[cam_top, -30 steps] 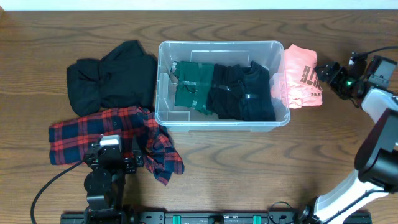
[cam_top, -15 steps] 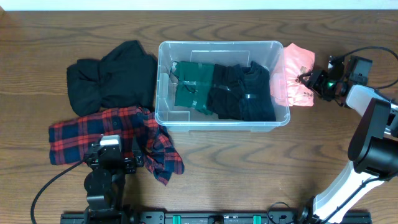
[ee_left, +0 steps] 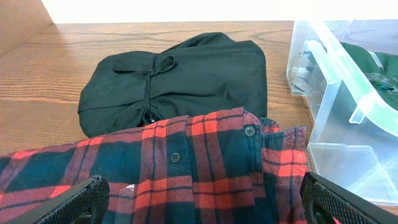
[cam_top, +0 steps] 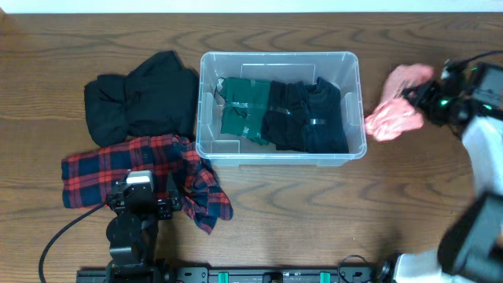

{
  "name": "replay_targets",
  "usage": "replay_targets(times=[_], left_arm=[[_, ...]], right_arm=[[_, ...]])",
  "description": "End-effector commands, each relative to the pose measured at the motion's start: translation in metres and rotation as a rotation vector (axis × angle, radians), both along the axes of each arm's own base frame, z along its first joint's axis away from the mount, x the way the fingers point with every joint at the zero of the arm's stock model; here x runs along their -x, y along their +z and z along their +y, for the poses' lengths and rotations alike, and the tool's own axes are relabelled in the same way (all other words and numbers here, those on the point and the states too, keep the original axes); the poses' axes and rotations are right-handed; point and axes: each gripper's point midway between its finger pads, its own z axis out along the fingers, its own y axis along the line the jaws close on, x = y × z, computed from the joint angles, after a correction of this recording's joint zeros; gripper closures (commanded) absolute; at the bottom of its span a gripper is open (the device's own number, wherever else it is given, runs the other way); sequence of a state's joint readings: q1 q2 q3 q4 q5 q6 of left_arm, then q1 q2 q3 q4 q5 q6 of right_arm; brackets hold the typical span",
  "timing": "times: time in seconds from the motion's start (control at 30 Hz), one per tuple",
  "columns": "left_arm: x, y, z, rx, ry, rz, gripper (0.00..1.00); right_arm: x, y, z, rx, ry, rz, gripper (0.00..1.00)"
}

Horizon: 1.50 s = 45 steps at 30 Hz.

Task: Pack container
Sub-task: 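Carry the pink shirt into the bin's left side and release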

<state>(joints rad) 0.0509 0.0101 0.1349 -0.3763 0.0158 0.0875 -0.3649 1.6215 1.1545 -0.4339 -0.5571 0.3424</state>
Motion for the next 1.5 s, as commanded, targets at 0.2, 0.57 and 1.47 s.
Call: replay_targets(times=[0.2, 0.57, 1.47], left_arm=[[0.0, -0.009, 0.002, -0.018, 0.006, 0.017, 0.02], [0.0, -0.009, 0.002, -0.018, 0.006, 0.017, 0.02], [0.0, -0.009, 0.002, -0.017, 0.006, 0.017, 0.02]], right_arm=[[0.055, 0.165, 0.108, -0.017, 0.26, -0.391, 0.99], [0.052, 0.104, 0.273, -0.225, 0.397, -0.115, 0.99], [0.006, -0.002, 0.29, -0.055, 0.582, -0.103, 0.48]])
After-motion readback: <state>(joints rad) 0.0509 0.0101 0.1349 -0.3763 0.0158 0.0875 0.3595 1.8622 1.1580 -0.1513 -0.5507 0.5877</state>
